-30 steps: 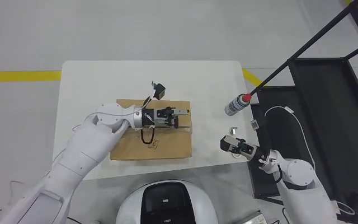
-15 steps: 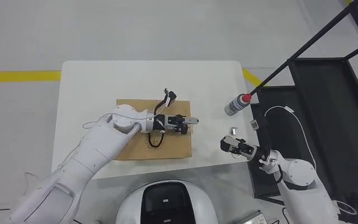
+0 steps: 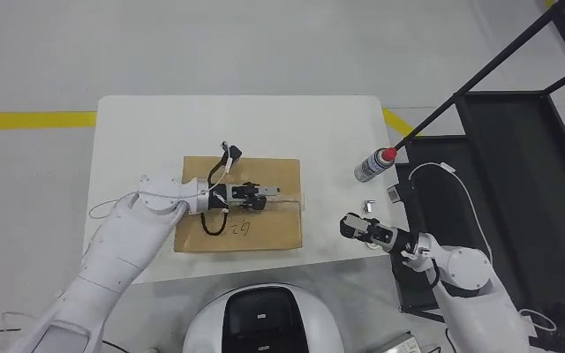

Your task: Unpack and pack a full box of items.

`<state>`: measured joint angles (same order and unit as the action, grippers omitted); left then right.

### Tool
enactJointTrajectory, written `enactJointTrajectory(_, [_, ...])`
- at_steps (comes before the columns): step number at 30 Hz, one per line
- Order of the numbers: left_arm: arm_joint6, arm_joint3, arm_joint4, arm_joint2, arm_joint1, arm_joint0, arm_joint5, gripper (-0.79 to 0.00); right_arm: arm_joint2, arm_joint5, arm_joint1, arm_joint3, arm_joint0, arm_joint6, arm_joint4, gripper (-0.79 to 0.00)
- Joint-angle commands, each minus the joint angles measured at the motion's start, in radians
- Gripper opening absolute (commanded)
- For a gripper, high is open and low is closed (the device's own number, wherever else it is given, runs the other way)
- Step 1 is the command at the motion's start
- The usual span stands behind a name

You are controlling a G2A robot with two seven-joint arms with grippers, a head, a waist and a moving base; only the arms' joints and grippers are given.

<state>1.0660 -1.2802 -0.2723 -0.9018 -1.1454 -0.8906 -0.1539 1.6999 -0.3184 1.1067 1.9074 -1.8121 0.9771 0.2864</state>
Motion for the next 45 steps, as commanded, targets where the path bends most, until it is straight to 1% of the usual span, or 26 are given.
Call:
enactJointTrajectory(1, [0.002, -0.032, 0.002, -0.065, 0.021, -0.044, 0.009, 0.0, -0.003, 0.002, -0.001, 0.003, 0.003, -0.002, -0.001, 0.0])
enactJointTrajectory(6, [0.014, -0.103, -0.017, -0.227, 0.068, -0.149, 0.014, 0.0, -0.021, 0.006, -0.003, 0.013, 0.013, -0.002, 0.004, 0.0])
enactJointTrajectory(10, [0.011, -0.156, -0.05, -0.355, 0.098, -0.243, 0.016, 0.0, -0.032, 0.014, -0.005, 0.016, 0.022, -0.003, 0.004, 0.0])
enactJointTrajectory(16, [0.009, -0.218, -0.079, -0.495, 0.127, -0.372, 0.027, 0.0, -0.059, 0.025, -0.008, 0.015, 0.043, -0.003, 0.007, 0.0])
enactJointTrajectory(20, [-0.01, -0.253, -0.122, -0.584, 0.14, -0.444, 0.006, 0.0, -0.08, 0.032, -0.009, 0.019, 0.059, 0.007, 0.008, 0.0])
enactJointTrajectory(21, [-0.014, -0.26, -0.139, -0.608, 0.142, -0.46, -0.005, 0.0, -0.085, 0.031, -0.01, 0.02, 0.064, 0.013, 0.012, -0.086])
enactJointTrajectory(22, [-0.016, -0.265, -0.158, -0.631, 0.144, -0.475, -0.017, 0.0, -0.088, 0.032, -0.01, 0.019, 0.068, 0.012, 0.013, -0.422])
enactJointTrajectory(24, [-0.022, -0.28, -0.194, -0.668, 0.147, -0.508, -0.047, 0.0, -0.093, 0.034, -0.011, 0.02, 0.075, 0.01, 0.011, -0.785])
enactJointTrajectory(28, [-0.045, -0.303, -0.245, -0.719, 0.149, -0.56, -0.09, 0.0, -0.103, 0.036, -0.013, 0.021, 0.085, 0.005, 0.007, -0.785])
enactJointTrajectory(33, [-0.083, -0.306, -0.271, -0.77, 0.151, -0.599, -0.121, 0.0, -0.103, 0.034, -0.016, 0.013, 0.089, -0.008, 0.006, -0.785])
enactJointTrajectory(36, [-0.124, -0.305, -0.263, -0.8, 0.152, -0.62, -0.132, 0.0, -0.099, 0.034, -0.017, 0.009, 0.087, -0.019, 0.001, -0.785])
enactJointTrajectory(40, [-0.169, -0.306, -0.255, -0.827, 0.153, -0.643, -0.131, 0.0, -0.094, 0.031, -0.019, 0.01, 0.084, -0.042, -0.018, -0.785])
enactJointTrajectory(45, [-0.208, -0.296, -0.245, -0.833, 0.152, -0.651, -0.126, 0.0, -0.088, 0.03, -0.022, 0.016, 0.084, -0.065, -0.041, -0.785])
